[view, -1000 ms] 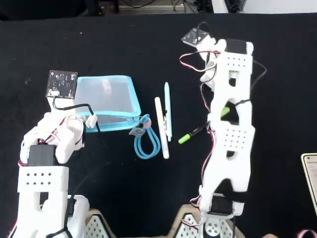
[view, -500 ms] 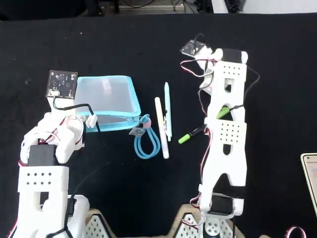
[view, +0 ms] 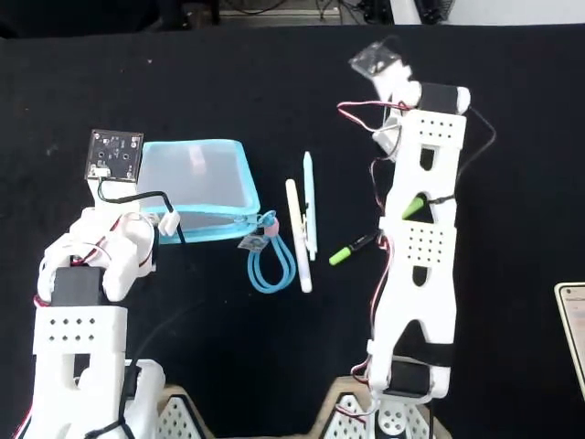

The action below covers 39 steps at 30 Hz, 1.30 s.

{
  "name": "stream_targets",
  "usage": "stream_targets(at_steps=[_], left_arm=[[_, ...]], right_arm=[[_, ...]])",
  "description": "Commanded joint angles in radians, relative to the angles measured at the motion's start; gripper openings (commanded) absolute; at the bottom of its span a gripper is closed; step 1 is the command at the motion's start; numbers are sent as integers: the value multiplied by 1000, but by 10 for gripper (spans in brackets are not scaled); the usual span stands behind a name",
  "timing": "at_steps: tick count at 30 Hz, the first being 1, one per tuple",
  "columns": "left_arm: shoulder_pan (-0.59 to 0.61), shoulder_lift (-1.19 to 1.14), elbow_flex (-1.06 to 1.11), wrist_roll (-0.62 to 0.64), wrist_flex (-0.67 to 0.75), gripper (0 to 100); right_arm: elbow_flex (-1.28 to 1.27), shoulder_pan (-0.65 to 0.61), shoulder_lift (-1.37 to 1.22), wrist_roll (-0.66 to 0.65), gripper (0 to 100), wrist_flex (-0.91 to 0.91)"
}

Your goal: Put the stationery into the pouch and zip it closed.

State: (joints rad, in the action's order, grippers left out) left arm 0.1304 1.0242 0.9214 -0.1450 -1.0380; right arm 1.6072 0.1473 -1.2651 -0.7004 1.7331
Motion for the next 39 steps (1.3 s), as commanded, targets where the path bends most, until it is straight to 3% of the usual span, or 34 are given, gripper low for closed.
stream_targets(at_steps=[1,7,17,25,33,39], left_arm=[[1,11,-8,11,11,29],[4,11,-8,11,11,29],[1,11,-8,11,12,29],[-1,11,-8,11,12,29],[1,11,-8,11,12,29],[1,11,-8,11,12,29]], right_arm=[[48,35,42,178,10,35],[-205,120,209,356,10,35],[-954,253,599,362,10,6],[-1435,382,805,250,10,-210],[-1847,588,1058,106,10,-402],[-2107,660,1191,20,11,-605]])
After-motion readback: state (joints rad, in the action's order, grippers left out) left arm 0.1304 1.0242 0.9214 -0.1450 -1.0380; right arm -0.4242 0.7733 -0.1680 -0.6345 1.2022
